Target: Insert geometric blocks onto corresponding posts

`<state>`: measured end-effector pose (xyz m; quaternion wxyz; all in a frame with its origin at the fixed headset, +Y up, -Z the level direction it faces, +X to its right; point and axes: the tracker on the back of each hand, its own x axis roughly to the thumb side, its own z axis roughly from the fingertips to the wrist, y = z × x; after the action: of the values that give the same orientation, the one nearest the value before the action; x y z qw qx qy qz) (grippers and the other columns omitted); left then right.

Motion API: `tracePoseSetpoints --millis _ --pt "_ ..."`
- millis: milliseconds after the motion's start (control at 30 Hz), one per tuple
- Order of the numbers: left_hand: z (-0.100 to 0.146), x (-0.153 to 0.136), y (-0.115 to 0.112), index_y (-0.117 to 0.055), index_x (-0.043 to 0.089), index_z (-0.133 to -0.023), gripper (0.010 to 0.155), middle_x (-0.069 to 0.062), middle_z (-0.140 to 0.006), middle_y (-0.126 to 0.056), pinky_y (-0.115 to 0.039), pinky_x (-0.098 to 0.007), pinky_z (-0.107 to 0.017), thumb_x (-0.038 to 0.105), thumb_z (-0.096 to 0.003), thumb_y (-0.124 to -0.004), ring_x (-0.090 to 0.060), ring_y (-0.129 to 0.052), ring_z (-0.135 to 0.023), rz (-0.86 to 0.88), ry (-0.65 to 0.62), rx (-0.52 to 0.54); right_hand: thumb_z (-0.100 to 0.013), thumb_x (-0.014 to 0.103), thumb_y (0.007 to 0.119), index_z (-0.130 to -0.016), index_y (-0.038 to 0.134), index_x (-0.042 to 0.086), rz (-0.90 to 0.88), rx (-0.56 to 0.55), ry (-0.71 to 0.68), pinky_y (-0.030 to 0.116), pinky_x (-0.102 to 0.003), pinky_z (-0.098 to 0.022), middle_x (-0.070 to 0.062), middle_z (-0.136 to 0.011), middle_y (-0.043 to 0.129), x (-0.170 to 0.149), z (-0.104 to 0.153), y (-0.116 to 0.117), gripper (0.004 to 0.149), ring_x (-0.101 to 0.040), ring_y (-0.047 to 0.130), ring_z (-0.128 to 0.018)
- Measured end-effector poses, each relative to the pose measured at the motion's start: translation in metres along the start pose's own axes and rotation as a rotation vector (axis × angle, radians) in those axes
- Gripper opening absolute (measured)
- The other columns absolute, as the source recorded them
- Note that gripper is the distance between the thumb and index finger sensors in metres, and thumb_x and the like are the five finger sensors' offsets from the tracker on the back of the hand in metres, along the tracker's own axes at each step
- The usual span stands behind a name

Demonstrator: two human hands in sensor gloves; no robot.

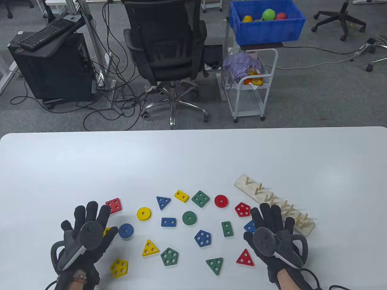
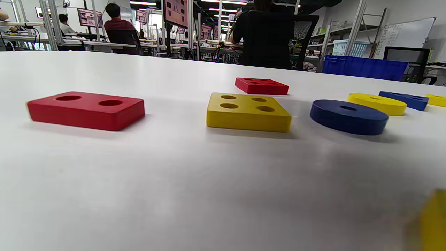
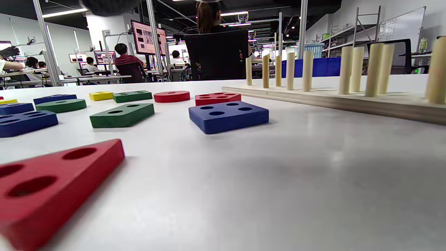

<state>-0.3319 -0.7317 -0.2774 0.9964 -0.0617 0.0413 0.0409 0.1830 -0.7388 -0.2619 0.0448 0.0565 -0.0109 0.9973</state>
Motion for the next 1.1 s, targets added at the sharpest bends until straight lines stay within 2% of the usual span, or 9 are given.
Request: tracePoseSetpoints --millis 600,667,733,833,900,933,1033,1100 --pt "-0.003 0.002 0.0 -0.021 0.05 -0.112 0.075 0.01 -0.125 -0.004 -0.012 -0.069 -0.078 0.074 -0.0452 -0.045 -0.03 -0.005 -0.118 0.012 0.003 -0.025 -0.05 0.057 0.059 -0.107 0.034 0.019 -0.011 0.056 0.003 0.038 -0.079 -0.063 -0.02 -0.113 0.03 0.0 -0.001 0.0 0.073 -0.051 0.032 -0.103" --pt "-0.004 0.002 -0.001 -0.021 0.05 -0.112 0.075 0.011 -0.125 -0.004 -0.012 -0.069 -0.078 0.074 -0.0453 -0.045 -0.03 -0.005 -0.118 0.013 0.004 -0.032 -0.048 0.055 0.067 -0.107 0.038 0.02 -0.001 0.105 -0.046 0.044 -0.075 -0.065 -0.017 -0.113 0.034 0.005 0.0 0.0 0.074 -0.048 0.038 -0.103" --pt "-0.003 0.002 -0.003 -0.022 0.05 -0.112 0.075 0.01 -0.125 -0.004 -0.013 -0.069 -0.078 0.073 -0.0453 -0.045 -0.03 -0.006 -0.118 -0.004 0.005 -0.036 -0.046 0.053 0.073 -0.104 0.048 0.021 0.046 0.125 -0.117 0.054 -0.07 -0.063 -0.015 -0.111 0.047 0.013 0.001 0.0 0.071 -0.044 0.051 -0.1" --pt "-0.002 0.002 -0.003 -0.022 0.05 -0.113 0.075 0.01 -0.125 -0.005 -0.014 -0.069 -0.078 0.073 -0.0454 -0.045 -0.03 -0.007 -0.118 -0.014 0.009 -0.031 -0.043 0.049 0.08 -0.096 0.066 0.022 0.125 0.166 -0.256 0.069 -0.061 -0.056 -0.012 -0.101 0.071 0.032 0.005 0.001 0.061 -0.04 0.075 -0.087" --pt "0.0 0.001 -0.001 -0.023 0.049 -0.113 0.075 0.01 -0.125 -0.006 -0.014 -0.069 -0.078 0.073 -0.0455 -0.045 -0.03 -0.007 -0.118 -0.01 0.013 -0.02 -0.041 0.048 0.083 -0.091 0.072 0.023 0.16 0.224 -0.349 0.072 -0.059 -0.054 -0.011 -0.096 0.079 0.044 0.009 0.002 0.058 -0.038 0.083 -0.081" --pt "0.0 0.001 -0.001 -0.023 0.049 -0.113 0.075 0.01 -0.125 -0.006 -0.014 -0.069 -0.078 0.073 -0.0453 -0.045 -0.03 -0.008 -0.118 -0.005 0.013 -0.015 -0.039 0.05 0.084 -0.09 0.074 0.023 0.19 0.245 -0.382 0.075 -0.058 -0.053 -0.01 -0.094 0.082 0.049 0.01 0.002 0.059 -0.037 0.086 -0.078" --pt "0.001 0.0 0.0 -0.025 0.048 -0.113 0.075 0.009 -0.125 -0.006 -0.015 -0.069 -0.078 0.073 -0.0451 -0.044 -0.03 -0.008 -0.118 0.008 0.01 -0.015 -0.035 0.048 0.09 -0.09 0.073 0.023 0.334 0.313 -0.367 0.076 -0.056 -0.052 -0.01 -0.094 0.082 0.059 0.014 0.009 0.063 -0.036 0.089 -0.077" --pt "0.001 0.0 0.0 -0.025 0.048 -0.113 0.075 0.009 -0.125 -0.007 -0.015 -0.069 -0.078 0.073 -0.045 -0.044 -0.03 -0.008 -0.118 0.002 0.014 -0.017 -0.033 0.043 0.093 -0.087 0.076 0.023 0.387 0.261 -0.397 0.082 -0.052 -0.048 -0.01 -0.09 0.085 0.063 0.015 0.01 0.06 -0.031 0.097 -0.069"
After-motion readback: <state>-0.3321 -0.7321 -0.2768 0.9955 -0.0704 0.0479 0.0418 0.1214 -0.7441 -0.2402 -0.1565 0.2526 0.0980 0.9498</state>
